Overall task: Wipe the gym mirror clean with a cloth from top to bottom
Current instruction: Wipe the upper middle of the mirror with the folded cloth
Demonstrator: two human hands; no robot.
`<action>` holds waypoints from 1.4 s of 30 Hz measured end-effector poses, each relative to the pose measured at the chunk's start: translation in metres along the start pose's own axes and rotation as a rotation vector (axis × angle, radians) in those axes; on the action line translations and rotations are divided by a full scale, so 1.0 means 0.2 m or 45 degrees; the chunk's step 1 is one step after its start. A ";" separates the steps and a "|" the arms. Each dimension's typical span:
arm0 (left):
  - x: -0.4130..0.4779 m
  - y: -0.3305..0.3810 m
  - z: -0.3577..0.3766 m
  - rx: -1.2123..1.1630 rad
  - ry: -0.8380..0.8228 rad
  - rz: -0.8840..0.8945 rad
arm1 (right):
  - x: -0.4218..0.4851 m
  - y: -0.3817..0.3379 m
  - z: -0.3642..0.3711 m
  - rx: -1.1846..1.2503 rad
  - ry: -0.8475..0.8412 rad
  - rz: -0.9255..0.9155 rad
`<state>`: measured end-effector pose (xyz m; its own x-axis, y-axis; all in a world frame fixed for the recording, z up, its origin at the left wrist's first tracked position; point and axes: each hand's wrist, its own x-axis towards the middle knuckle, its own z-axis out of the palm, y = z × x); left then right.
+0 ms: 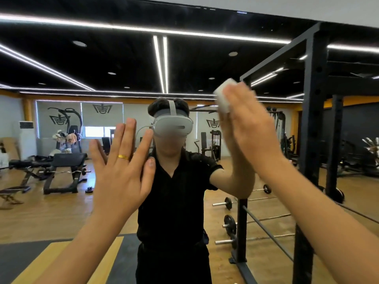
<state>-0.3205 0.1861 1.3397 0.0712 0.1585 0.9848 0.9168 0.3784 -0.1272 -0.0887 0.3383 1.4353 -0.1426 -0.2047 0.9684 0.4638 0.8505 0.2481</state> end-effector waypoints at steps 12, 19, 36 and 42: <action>-0.01 -0.02 0.01 -0.038 0.028 0.027 | -0.05 -0.25 0.13 -0.007 -0.086 -0.019; -0.01 -0.03 0.02 -0.024 0.018 0.033 | 0.05 -0.15 0.08 -0.014 0.188 0.433; 0.00 0.00 0.00 0.008 -0.015 -0.015 | 0.07 -0.21 0.18 0.166 0.172 0.276; 0.00 0.00 0.00 0.009 0.000 -0.004 | -0.02 -0.32 0.24 0.235 0.033 0.092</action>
<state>-0.3200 0.1862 1.3399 0.0679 0.1573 0.9852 0.9142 0.3856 -0.1246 -0.1591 0.3081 1.4148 -0.0911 -0.1501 0.9845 0.3035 0.9373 0.1710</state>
